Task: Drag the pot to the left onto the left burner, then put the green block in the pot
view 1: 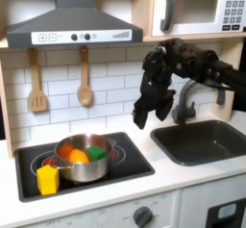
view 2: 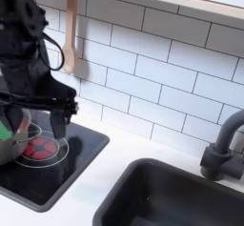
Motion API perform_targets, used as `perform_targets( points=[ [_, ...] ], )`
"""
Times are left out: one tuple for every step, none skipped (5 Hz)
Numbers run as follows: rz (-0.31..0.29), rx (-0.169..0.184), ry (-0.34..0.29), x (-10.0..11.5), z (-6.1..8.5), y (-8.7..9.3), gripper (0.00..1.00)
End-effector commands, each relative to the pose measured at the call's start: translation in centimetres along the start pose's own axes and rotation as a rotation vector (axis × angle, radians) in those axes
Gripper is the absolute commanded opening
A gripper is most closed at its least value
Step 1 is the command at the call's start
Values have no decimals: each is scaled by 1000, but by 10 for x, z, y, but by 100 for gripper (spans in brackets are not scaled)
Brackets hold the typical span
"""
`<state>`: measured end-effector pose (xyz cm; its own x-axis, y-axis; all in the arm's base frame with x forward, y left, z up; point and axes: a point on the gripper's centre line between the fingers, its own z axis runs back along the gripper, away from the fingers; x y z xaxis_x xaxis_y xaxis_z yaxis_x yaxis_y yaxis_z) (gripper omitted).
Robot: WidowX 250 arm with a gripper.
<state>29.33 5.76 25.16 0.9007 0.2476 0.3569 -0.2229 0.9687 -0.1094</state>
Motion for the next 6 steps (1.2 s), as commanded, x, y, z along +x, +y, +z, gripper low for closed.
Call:
perform_targets(
  points=[
    [44, -109, -133, 11, 15, 6, 100],
    [58, -122, -203, 14, 25, 11, 100],
    [59, -134, -248, 16, 33, 13, 100],
    [63, -130, -292, 19, 43, 16, 100],
    [72, -150, -342, 21, 48, 19, 100],
    [111, -181, -417, 23, 54, 24, 100]
  ],
)
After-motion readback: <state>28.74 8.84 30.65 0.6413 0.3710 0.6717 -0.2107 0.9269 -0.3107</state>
